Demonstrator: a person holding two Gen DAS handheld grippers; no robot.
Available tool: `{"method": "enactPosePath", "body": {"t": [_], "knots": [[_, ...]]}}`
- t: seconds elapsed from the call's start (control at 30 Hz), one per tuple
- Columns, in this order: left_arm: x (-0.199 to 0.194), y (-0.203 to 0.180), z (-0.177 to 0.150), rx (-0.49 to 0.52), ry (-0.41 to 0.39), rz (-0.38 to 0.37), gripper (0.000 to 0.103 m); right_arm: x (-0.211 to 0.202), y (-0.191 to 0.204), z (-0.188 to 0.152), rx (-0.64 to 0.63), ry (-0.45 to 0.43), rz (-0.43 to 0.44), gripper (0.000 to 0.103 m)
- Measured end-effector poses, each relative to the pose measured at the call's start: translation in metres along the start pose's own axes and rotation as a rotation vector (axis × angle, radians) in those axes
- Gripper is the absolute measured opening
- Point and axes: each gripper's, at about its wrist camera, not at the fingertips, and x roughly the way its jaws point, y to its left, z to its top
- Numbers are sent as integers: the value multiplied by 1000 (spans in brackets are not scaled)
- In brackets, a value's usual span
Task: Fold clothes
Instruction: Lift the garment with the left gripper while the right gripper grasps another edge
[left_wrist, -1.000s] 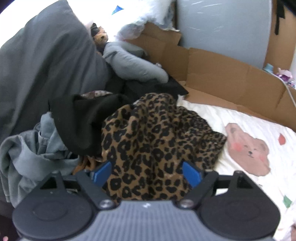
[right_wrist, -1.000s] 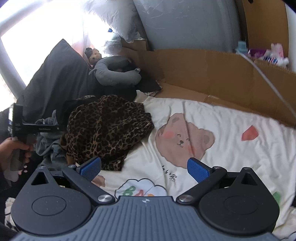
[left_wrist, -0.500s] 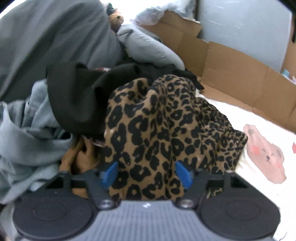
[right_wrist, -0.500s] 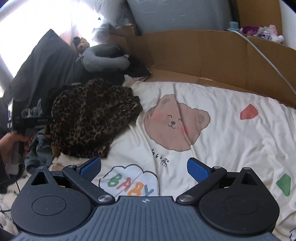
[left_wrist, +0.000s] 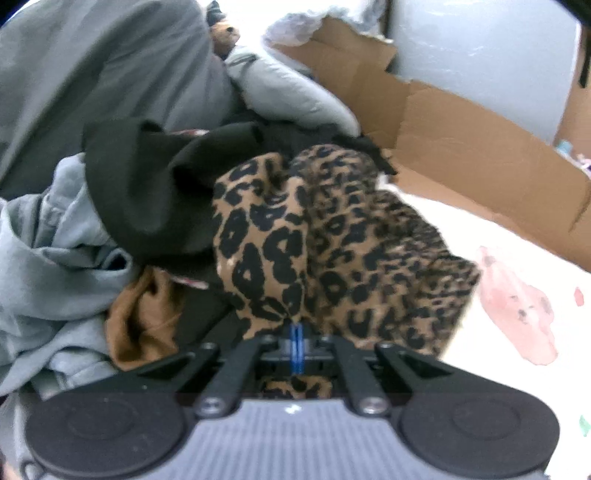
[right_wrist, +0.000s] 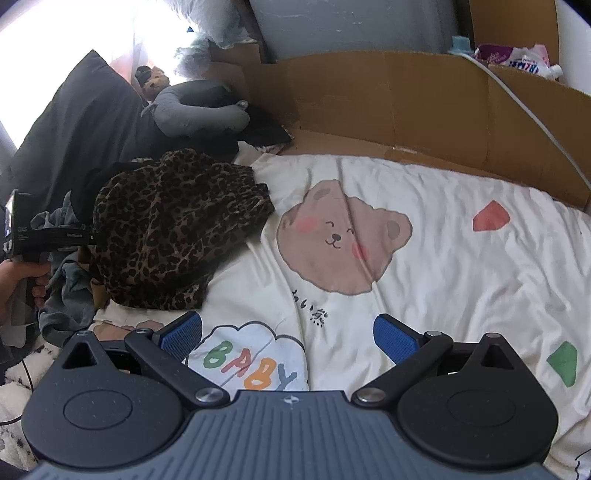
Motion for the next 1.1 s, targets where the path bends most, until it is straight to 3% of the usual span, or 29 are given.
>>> {"method": "enactPosePath", "body": {"t": [0.37,0.67,0.9,1.1], "knots": [[-20,-55,-1,56,30,-169,0,1,7,-4,-2,6,38,101],[-29,-113,-30,176,67,-352,0,2,7,-3,27,9,75,97],[-28,-143,-53,221,110,-476,0,7,7,-4,60,26,111,85],[-29,-173,-72,284,147,-600,0,15,8,-7,95,52,152,83]]}}
